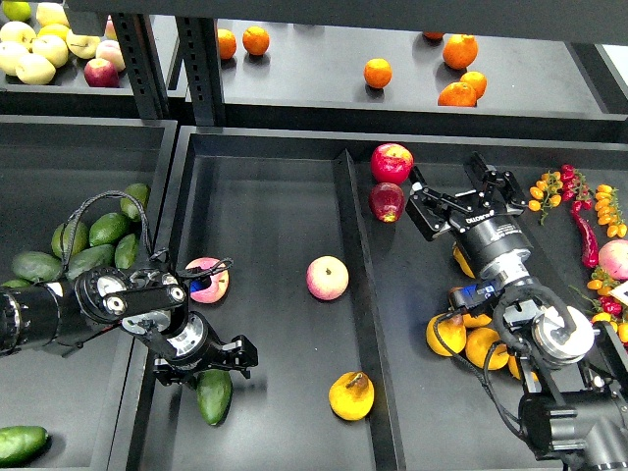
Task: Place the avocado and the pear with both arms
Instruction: 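Lower the left gripper and close it on the dark green avocado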
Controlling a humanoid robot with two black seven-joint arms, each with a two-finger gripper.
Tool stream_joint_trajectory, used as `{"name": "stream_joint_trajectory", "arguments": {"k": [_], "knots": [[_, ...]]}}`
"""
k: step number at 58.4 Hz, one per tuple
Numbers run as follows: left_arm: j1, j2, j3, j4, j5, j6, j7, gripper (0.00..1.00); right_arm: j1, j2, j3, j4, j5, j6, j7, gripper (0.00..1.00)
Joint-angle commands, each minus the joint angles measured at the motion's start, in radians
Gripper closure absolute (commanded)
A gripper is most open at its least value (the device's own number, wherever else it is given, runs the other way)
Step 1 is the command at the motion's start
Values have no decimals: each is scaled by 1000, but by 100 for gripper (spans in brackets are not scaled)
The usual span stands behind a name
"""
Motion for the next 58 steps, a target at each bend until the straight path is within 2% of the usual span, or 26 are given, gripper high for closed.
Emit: {"name": "stream_joint_trajectory", "arguments": {"k": [1,16,26,48,54,58], "knots": [[3,-5,0,11,-1,0,0,1,0,0,0,0,0,1,0,0],[34,-6,-2,20,-5,0,0,2,0,0,-2,-2,0,1,0,0],[35,-18,-3,20,-5,0,0,6,0,0,-2,0,0,1,0,0],[43,-31,-20,10,-54,0,0,51,-17,0,-2,6,2,7,0,0],[46,-31,-23,10,-87,0,0,70,-25,0,-2,14,2,7,0,0],[46,-31,-34,10,-90,0,0,78,-29,0,-2,17,2,7,0,0]]}}
